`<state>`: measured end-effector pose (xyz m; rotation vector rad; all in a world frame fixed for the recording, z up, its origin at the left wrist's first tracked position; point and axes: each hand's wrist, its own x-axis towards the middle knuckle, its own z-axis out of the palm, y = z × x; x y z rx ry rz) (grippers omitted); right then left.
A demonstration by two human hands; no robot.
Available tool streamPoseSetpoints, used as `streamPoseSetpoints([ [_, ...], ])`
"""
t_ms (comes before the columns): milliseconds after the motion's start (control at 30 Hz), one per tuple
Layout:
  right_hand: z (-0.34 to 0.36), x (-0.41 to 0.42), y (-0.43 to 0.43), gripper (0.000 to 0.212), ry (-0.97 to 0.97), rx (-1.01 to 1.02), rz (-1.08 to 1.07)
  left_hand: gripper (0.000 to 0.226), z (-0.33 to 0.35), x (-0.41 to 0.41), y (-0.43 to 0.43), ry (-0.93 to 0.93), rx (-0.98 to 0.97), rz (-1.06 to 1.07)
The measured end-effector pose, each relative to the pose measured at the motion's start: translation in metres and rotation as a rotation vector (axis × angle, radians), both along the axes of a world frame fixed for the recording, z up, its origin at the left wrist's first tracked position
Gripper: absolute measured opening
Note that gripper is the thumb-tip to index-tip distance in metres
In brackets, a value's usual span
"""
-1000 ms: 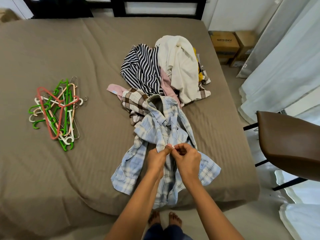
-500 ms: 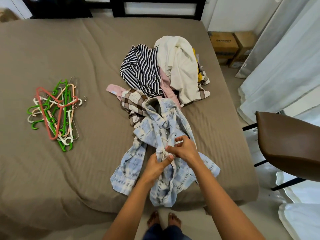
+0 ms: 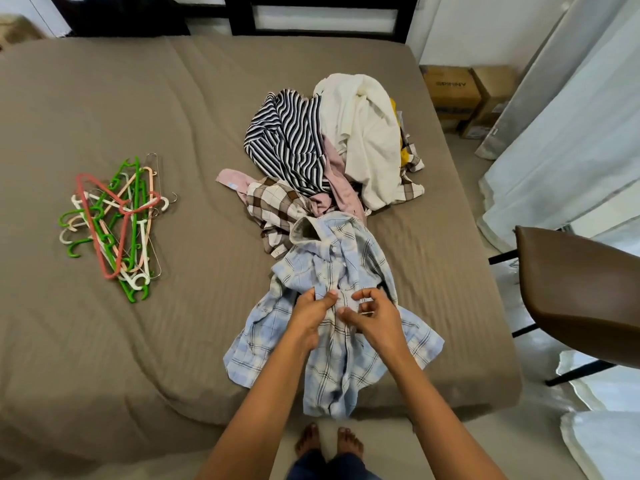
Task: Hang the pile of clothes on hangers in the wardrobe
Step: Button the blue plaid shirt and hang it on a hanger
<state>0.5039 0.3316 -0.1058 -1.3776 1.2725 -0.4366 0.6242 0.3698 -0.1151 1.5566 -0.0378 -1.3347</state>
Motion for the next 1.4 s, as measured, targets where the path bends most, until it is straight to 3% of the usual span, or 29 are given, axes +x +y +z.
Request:
streamPoseSetpoints([
  [100,0.003,0.002,-0.003,0.041,0.042,0.069,-0.056,0.019,-0.002,-0.006,0.001,0.012,-0.011,0.007],
  [267,0.0,0.002,-0.01,0.013,-0.125,0.327,-0.274,0.025,0.001,-0.007,0.002,0.031,0.018,0.105],
  [333,-0.001,0.002,-0.01,0.011,-0.15,0.391,-0.344,0.025,0.0,-0.007,0.002,0.045,0.009,0.138],
  [467,-0.009,0.007,-0.007,0.019,-0.161,0.343,-0.521,0.021,-0.001,-0.008,0.002,0.132,0.036,0.225],
  [567,-0.012,0.012,-0.008,0.011,-0.176,0.343,-0.644,0.017,0.002,-0.01,0.002,0.13,0.031,0.21],
  [767,-0.017,0.012,-0.01,0.019,-0.027,0.204,-0.601,0.01,0.002,-0.011,0.004,0.063,0.041,0.165],
  [833,-0.016,0.008,-0.015,0.018,-0.093,0.306,-0.709,0.009,0.0,-0.01,0.004,0.028,0.035,0.173],
  [933,-0.011,0.003,-0.022,0.01,-0.428,0.679,-0.897,0.023,-0.005,-0.009,0.006,-0.027,0.034,0.144],
  [967,-0.01,0.002,-0.022,0.008,-0.489,0.737,-0.894,0.027,-0.007,-0.009,0.007,-0.044,0.031,0.127],
  [1033,-0.007,0.003,-0.016,0.003,-0.435,0.647,-0.731,0.031,-0.009,-0.009,0.009,-0.063,0.007,0.096],
  [1200,-0.004,0.001,-0.008,0.012,-0.126,0.075,-0.291,0.028,-0.012,-0.011,0.011,-0.099,-0.071,0.037],
  [1300,-0.008,0.0,-0.009,0.007,-0.103,0.0,-0.196,0.024,-0.012,-0.013,0.009,-0.118,-0.088,0.016],
  [1400,-0.007,-0.002,-0.008,0.003,-0.131,0.052,-0.194,0.021,-0.011,-0.014,0.009,-0.107,-0.083,0.021],
])
